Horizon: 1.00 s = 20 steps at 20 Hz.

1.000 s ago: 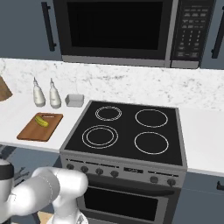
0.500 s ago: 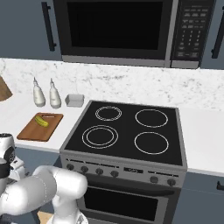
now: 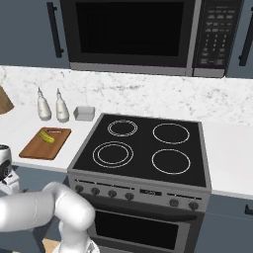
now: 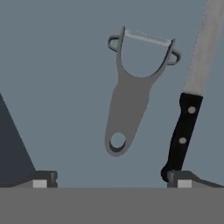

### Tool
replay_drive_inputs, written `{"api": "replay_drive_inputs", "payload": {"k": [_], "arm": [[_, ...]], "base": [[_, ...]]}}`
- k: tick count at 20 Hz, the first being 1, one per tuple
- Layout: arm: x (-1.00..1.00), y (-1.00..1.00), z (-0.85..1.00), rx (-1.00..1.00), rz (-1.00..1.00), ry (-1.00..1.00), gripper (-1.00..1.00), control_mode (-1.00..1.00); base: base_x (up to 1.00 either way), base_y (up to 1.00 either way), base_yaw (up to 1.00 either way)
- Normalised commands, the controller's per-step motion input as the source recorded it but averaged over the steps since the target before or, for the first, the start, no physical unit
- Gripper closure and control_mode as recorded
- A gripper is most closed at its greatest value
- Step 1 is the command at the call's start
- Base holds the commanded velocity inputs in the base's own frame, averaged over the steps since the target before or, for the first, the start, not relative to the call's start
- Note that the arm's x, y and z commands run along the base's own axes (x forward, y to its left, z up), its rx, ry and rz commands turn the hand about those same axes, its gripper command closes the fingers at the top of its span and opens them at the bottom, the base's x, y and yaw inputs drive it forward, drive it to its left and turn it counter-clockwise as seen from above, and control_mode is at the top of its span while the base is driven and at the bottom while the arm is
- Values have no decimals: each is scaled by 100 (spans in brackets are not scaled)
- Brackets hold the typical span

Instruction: Place the appropriate cutting tool for cutting the cucumber skin on the cutting board.

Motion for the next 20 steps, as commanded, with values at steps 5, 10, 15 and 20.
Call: {"api": "replay_drive_inputs", "payload": {"k": [5,10,15,20], "arm": [[0,43,-11,-10,-15,0,-100,-100],[5,0,-16,-13,-15,0,-100,-100],[14,0,-29,-11,-11,0,-100,-100],[0,-7,-34,-5,-2,0,-100,-100]], "base": [[0,0,0],[0,0,0],[0,0,0],[0,0,0]]}}
